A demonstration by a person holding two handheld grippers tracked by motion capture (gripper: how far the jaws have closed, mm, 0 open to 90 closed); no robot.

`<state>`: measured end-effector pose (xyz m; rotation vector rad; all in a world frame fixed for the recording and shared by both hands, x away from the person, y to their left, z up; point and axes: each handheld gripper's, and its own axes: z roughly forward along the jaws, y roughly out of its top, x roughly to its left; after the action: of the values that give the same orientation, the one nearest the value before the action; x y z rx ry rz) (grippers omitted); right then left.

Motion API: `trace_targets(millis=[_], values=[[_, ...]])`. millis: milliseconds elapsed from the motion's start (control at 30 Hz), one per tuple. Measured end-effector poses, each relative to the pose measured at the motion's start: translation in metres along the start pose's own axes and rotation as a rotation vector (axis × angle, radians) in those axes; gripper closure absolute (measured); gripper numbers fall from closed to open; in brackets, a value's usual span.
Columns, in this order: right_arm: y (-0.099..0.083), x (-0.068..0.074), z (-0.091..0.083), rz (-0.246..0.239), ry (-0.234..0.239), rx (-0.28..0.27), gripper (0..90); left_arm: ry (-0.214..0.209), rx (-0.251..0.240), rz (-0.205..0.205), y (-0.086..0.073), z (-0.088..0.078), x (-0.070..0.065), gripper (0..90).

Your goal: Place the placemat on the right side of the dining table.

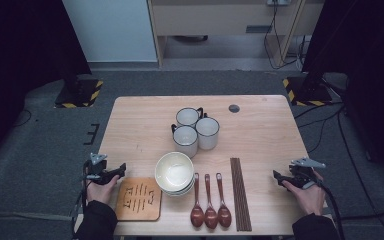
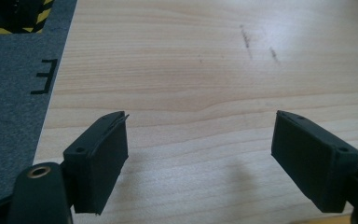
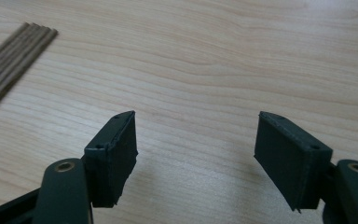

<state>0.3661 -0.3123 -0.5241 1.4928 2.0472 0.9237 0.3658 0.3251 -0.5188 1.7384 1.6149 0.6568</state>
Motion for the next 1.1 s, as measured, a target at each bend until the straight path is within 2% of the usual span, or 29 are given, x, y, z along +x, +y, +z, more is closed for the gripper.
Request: trace_targets(millis=[233, 333, 600, 667, 933, 1100], values=[[0.004, 0.011, -0.015, -0.013, 0.027, -0.04, 30.1, -0.049, -0.041, -0.011, -0.003, -0.02, -0.009, 18.0], [0.006, 0.016, -0.022, -0.012, 0.023, -0.054, 30.4, -0.063, -0.051, -0.015, -0.004, -0.026, -0.012, 17.4], [0.011, 0.029, -0.032, -0.044, 0.019, -0.071, 30.4, -0.097, -0.021, 0.019, -0.016, -0.036, -0.028, 15.8], [0.013, 0.033, -0.033, -0.047, 0.021, -0.07, 30.4, -0.097, -0.014, 0.037, -0.019, -0.038, -0.03, 14.9], [0.018, 0.048, -0.041, -0.072, 0.037, -0.086, 29.5, -0.1, 0.015, 0.05, -0.028, -0.039, -0.039, 10.9], [0.019, 0.055, -0.042, -0.089, 0.038, -0.086, 28.5, -0.095, 0.041, 0.079, -0.032, -0.037, -0.044, 6.6]])
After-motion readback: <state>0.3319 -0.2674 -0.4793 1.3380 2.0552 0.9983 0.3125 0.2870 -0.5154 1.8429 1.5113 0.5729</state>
